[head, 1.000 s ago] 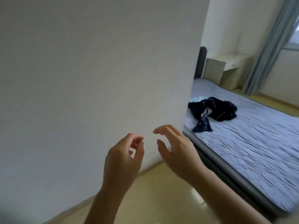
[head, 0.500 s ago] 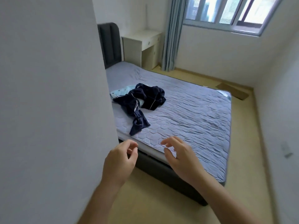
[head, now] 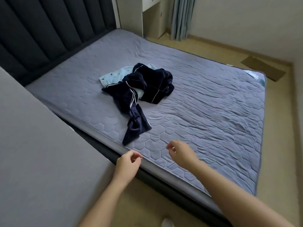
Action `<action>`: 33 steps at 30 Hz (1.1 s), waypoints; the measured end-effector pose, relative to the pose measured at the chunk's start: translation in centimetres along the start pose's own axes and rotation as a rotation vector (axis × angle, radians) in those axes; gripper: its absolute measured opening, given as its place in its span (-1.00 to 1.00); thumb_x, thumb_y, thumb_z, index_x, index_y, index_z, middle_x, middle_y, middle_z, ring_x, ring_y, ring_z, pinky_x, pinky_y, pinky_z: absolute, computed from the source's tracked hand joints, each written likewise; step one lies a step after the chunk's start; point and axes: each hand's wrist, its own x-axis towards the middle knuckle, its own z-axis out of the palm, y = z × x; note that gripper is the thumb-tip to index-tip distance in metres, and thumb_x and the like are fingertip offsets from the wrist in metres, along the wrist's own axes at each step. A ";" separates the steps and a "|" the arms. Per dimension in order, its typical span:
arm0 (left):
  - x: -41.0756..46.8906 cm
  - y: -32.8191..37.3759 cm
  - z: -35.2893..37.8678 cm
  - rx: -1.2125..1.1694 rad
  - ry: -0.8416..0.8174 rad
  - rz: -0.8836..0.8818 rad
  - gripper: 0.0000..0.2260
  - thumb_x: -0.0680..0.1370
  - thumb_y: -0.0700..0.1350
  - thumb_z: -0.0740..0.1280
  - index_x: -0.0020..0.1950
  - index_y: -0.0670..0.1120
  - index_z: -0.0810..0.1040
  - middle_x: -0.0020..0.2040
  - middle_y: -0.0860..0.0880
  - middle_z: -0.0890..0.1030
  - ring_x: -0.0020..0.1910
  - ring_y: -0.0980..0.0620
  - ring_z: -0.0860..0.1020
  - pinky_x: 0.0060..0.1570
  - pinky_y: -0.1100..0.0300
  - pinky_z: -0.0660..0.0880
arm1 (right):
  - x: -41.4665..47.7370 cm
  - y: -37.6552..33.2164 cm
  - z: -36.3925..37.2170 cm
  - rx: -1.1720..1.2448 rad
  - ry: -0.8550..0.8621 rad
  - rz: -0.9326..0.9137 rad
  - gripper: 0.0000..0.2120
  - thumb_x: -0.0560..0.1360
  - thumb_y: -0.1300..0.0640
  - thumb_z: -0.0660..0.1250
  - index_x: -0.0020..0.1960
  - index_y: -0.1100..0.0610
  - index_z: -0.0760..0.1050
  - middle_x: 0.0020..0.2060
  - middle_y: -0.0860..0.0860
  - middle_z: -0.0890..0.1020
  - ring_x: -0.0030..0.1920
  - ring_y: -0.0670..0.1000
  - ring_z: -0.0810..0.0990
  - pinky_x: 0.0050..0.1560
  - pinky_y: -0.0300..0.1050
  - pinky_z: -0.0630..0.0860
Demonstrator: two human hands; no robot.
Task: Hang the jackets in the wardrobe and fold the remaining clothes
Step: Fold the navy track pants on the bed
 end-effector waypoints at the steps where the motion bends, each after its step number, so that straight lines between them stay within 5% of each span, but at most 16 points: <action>1: 3.0 -0.9 0.9 0.001 -0.016 -0.051 -0.87 0.50 -0.20 0.32 -0.20 0.00 0.58 -0.22 0.06 0.64 -0.17 0.10 0.56 -0.22 0.33 0.40 | 2.9 0.9 0.8 -0.007 -0.037 0.038 -0.75 0.54 0.14 0.17 0.17 0.07 0.52 0.13 -0.02 0.57 0.13 0.02 0.53 0.07 -0.09 0.48; 8: 24.5 -11.9 6.1 0.213 -0.074 -0.295 -0.88 0.52 -0.17 0.26 -0.16 0.03 0.52 -0.11 -0.02 0.61 -0.06 -0.07 0.56 -0.04 0.09 0.52 | 21.4 5.6 8.6 -0.038 -0.105 0.104 -0.76 0.53 0.18 0.15 0.10 0.09 0.54 0.06 -0.01 0.58 0.10 0.06 0.52 -0.02 -0.07 0.48; 10: 30.2 -13.8 7.3 0.201 -0.056 -0.308 -0.88 0.52 -0.20 0.27 0.00 -0.02 0.52 0.03 -0.07 0.60 0.03 -0.09 0.54 0.04 0.08 0.48 | 25.7 6.8 11.6 -0.004 -0.132 0.122 -0.76 0.51 0.20 0.15 0.07 0.09 0.54 0.05 0.00 0.58 0.10 0.08 0.52 0.02 -0.05 0.50; 12: 35.1 -15.4 8.5 0.191 0.011 -0.317 -0.65 0.52 -0.18 0.30 0.30 -0.10 0.40 0.24 -0.11 0.49 0.19 -0.12 0.48 0.16 0.05 0.40 | 29.8 7.8 14.8 0.024 -0.191 0.132 -0.74 0.51 0.19 0.16 0.13 0.08 0.52 0.12 0.03 0.55 0.13 0.10 0.52 0.09 -0.02 0.49; 17: 43.3 -18.5 10.3 0.062 0.085 -0.350 -0.27 0.52 -0.03 0.37 0.54 -0.10 0.01 0.48 -0.15 0.23 0.40 -0.15 0.32 0.35 -0.02 0.27 | 37.8 7.6 20.3 0.375 -0.100 0.274 -0.47 0.49 0.13 0.26 0.43 0.06 0.22 0.34 0.09 0.37 0.29 0.12 0.42 0.26 0.01 0.38; 23: 48.8 -20.7 12.7 0.009 0.073 -0.278 -0.30 0.55 -0.11 0.34 0.54 -0.11 -0.01 0.50 -0.16 0.22 0.44 -0.13 0.27 0.36 0.05 0.23 | 46.4 7.6 24.3 0.603 -0.059 0.453 -0.16 0.41 -0.04 0.33 0.55 -0.04 -0.07 0.44 0.07 0.29 0.41 0.14 0.30 0.36 0.17 0.31; 26: 48.5 -21.1 15.0 0.251 0.063 -0.272 -0.56 0.61 -0.17 0.17 0.47 -0.11 0.15 0.34 -0.23 0.44 0.26 -0.26 0.45 0.13 -0.03 0.38 | 48.0 8.2 25.1 0.427 -0.041 0.459 -0.35 0.48 0.03 0.30 0.49 0.01 0.11 0.28 0.12 0.44 0.27 0.18 0.44 0.27 0.10 0.38; 29: 46.0 -21.1 17.4 0.374 0.002 -0.256 -0.58 0.61 -0.20 0.07 0.46 -0.01 0.14 0.22 -0.21 0.53 0.13 -0.27 0.51 -0.02 -0.04 0.42 | 47.4 10.0 25.3 0.368 0.026 0.358 -0.77 0.51 0.18 0.18 0.13 0.06 0.48 0.01 0.08 0.61 0.07 0.19 0.54 0.00 0.01 0.49; 33: 41.0 -19.2 21.6 0.593 -0.192 -0.136 -0.52 0.59 -0.24 0.08 0.49 0.02 0.11 0.21 -0.13 0.54 0.13 -0.20 0.52 -0.03 0.00 0.41 | 42.8 15.8 23.7 0.271 -0.031 0.458 -0.67 0.49 0.22 0.14 0.11 -0.06 0.56 0.02 0.02 0.64 0.07 0.14 0.55 0.06 0.03 0.52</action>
